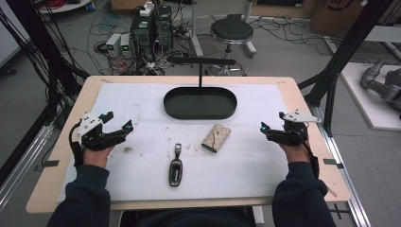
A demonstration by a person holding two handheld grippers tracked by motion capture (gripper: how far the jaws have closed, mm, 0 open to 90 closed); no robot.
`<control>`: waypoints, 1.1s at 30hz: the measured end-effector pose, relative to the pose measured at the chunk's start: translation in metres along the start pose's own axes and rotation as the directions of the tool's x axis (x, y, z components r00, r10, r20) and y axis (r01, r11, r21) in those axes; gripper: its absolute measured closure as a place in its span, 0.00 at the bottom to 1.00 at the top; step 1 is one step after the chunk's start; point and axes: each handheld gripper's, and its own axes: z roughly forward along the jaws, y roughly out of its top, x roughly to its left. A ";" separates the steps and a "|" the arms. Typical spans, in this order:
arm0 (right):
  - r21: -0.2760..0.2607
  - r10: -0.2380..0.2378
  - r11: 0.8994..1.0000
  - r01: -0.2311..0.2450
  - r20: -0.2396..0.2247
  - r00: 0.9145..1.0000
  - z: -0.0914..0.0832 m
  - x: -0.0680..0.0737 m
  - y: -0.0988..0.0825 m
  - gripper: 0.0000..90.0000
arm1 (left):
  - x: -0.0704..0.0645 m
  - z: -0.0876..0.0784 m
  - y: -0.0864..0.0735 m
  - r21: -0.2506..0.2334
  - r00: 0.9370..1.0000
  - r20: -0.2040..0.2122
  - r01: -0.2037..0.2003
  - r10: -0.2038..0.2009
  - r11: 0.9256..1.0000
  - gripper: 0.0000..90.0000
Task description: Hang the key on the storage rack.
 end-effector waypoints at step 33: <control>0.021 0.002 1.000 -0.002 0.002 1.000 0.005 0.010 -0.003 0.21 | -0.079 0.036 -0.009 0.227 0.977 0.210 -0.020 -0.029 0.974 0.33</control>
